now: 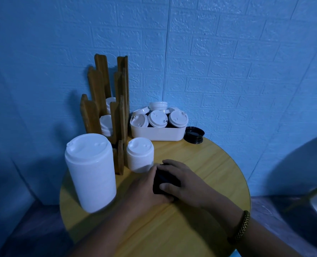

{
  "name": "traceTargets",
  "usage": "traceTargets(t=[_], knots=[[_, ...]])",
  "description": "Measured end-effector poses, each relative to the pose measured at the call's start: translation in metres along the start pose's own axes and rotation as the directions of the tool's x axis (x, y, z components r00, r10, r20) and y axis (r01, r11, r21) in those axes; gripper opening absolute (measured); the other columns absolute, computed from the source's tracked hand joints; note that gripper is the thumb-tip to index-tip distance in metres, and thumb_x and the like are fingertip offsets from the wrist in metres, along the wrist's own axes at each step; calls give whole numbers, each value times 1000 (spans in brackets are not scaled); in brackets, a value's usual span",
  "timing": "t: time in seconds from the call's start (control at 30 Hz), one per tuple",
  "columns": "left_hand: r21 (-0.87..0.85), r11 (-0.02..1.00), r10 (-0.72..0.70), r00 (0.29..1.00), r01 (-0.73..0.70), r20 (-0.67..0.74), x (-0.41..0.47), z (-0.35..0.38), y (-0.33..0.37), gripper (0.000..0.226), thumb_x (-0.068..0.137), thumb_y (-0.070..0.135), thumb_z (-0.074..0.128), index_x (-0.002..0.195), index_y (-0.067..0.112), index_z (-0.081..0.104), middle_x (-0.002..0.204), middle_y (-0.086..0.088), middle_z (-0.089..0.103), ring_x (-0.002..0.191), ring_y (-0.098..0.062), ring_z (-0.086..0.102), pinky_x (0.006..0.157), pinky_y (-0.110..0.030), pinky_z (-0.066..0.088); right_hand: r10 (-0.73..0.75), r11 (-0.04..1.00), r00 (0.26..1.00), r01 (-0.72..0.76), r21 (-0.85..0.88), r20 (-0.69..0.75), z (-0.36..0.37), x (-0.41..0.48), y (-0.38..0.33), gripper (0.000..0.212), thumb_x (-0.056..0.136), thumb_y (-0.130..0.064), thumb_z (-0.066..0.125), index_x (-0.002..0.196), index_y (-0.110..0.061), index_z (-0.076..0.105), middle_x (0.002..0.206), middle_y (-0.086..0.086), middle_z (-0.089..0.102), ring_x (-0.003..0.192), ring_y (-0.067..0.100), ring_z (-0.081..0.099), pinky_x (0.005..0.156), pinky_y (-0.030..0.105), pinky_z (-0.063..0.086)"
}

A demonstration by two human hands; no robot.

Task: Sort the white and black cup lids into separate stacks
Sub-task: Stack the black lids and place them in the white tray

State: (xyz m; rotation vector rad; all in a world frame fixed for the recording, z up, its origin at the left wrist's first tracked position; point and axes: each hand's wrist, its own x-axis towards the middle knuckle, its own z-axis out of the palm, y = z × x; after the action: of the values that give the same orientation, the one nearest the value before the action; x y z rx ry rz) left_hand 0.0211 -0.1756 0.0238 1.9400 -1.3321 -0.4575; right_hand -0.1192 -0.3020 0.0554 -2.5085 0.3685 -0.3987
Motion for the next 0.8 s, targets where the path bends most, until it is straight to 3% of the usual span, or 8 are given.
traceTargets(t=[0.1,0.2,0.27,0.33,0.43,0.57,0.67,0.8], knots=[[-30,1000,-4,1000,5,11,1,-1,-1,84,73,53,85,138,53,32,131,22,54,120,-2,54,97,-36,55,-47,997,997,50,-52,56,-3,2,6,60,93,-51,62,148,-40,39,156,-16,29,142,-2,22,116,24,24],[-52,999,-12,1000,13,15,2,0,-3,90,72,56,84,143,53,29,140,20,52,126,-5,52,101,-40,53,-9,983,993,-13,181,119,-16,6,11,50,94,-51,58,142,-43,45,151,-19,37,140,-3,31,111,14,29],[-64,998,-20,1000,20,5,2,1,-4,97,70,58,84,147,52,25,147,19,48,134,-8,47,107,-44,49,118,960,993,-114,257,0,-29,19,32,47,95,-54,49,139,-37,51,152,-13,39,141,6,36,113,26,35],[-60,998,-21,1000,21,2,4,2,-5,99,70,57,85,149,50,26,150,20,45,137,-8,44,110,-45,46,235,967,962,-246,-70,-137,-42,40,68,53,97,-57,39,139,-27,54,161,-1,29,148,20,24,117,49,30],[-58,997,-40,999,40,12,5,2,-7,102,66,60,84,149,51,26,150,22,45,138,-8,43,110,-45,46,327,819,925,-380,-430,-193,-55,69,111,47,103,-51,36,137,-26,55,167,4,9,153,27,0,118,55,13],[-36,998,-52,999,52,0,6,4,-6,100,70,53,86,149,50,26,148,23,44,137,-6,42,111,-43,46,369,771,908,-417,-481,-196,-70,101,129,40,105,-46,34,129,-29,60,165,1,10,152,26,0,117,51,12],[-29,998,-49,999,48,-10,6,4,-5,97,73,47,87,149,48,27,149,23,43,138,-4,40,113,-40,43,404,781,912,-387,-490,-76,-72,114,138,39,105,-37,35,133,-21,57,160,0,29,147,27,17,115,53,22],[-57,997,-57,998,57,3,6,3,-7,101,68,56,86,150,51,26,150,24,43,139,-7,41,112,-45,44,208,849,967,-253,-463,-148,-68,94,130,36,95,-17,55,131,-12,60,141,8,55,131,28,44,108,44,38]])
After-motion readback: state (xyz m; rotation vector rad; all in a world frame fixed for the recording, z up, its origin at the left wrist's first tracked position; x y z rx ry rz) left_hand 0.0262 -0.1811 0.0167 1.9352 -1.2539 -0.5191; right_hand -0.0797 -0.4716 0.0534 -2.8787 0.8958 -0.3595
